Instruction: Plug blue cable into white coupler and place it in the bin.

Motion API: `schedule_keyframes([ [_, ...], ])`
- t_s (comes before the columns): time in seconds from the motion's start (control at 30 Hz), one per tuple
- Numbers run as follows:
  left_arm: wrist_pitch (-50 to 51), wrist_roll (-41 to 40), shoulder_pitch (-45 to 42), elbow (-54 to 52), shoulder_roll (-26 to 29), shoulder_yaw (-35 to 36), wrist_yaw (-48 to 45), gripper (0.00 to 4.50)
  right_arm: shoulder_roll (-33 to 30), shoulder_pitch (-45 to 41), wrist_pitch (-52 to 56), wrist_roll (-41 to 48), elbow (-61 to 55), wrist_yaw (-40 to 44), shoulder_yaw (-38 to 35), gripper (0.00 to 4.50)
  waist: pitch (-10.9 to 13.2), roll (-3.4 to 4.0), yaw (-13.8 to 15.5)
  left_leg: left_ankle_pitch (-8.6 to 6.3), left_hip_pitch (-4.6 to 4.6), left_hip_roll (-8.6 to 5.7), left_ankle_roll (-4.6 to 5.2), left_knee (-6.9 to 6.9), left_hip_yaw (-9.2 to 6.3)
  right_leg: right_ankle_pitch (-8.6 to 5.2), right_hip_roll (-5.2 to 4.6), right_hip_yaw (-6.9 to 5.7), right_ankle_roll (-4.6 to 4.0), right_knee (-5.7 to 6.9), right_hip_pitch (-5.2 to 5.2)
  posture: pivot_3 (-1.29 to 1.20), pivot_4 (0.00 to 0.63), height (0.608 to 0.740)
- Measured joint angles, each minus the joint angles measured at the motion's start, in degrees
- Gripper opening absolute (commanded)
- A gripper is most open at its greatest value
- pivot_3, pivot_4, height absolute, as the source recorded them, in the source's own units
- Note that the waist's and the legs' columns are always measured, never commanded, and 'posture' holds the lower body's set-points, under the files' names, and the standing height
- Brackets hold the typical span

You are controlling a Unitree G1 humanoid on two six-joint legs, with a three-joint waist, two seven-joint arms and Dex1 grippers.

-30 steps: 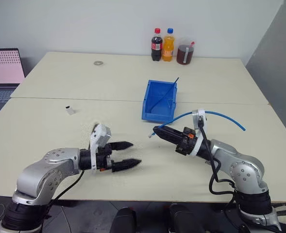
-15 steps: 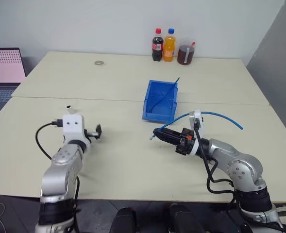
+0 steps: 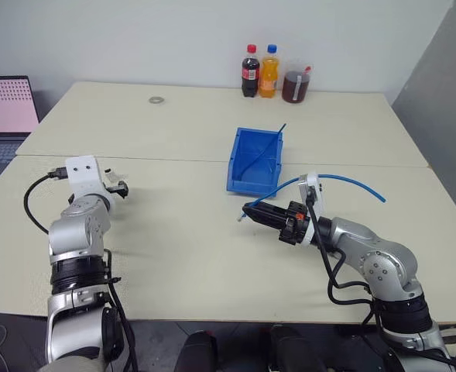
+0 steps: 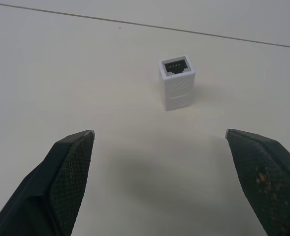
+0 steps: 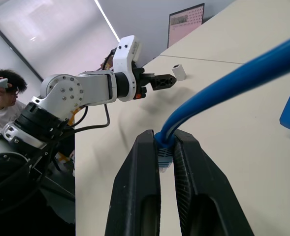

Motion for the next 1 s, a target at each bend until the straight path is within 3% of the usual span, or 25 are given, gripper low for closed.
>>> schedule_keyframes([
  [0.67,-21.33,3.72,-15.78,35.27,1.23,-3.53,-0.57,4.5,0.31,-0.1,0.11,-0.01,-0.01,-0.2,0.0,0.09,0.0,0.0,-0.05,0.0,-0.02,-0.02,0.0,-0.02,0.09,0.02,-0.02,-0.06,0.0,-0.01,-0.01,0.0,0.15,0.74],
  [1.0,-28.5,3.65,-19.46,44.65,2.25,-3.2,1.11,2.07,0.84,-0.08,0.11,-0.01,-0.01,-0.97,0.0,0.09,0.0,-0.01,-0.03,0.0,-0.03,-0.02,-0.01,-0.01,0.16,0.03,-0.01,-0.11,-0.01,0.01,-0.01,0.0,0.15,0.74],
])
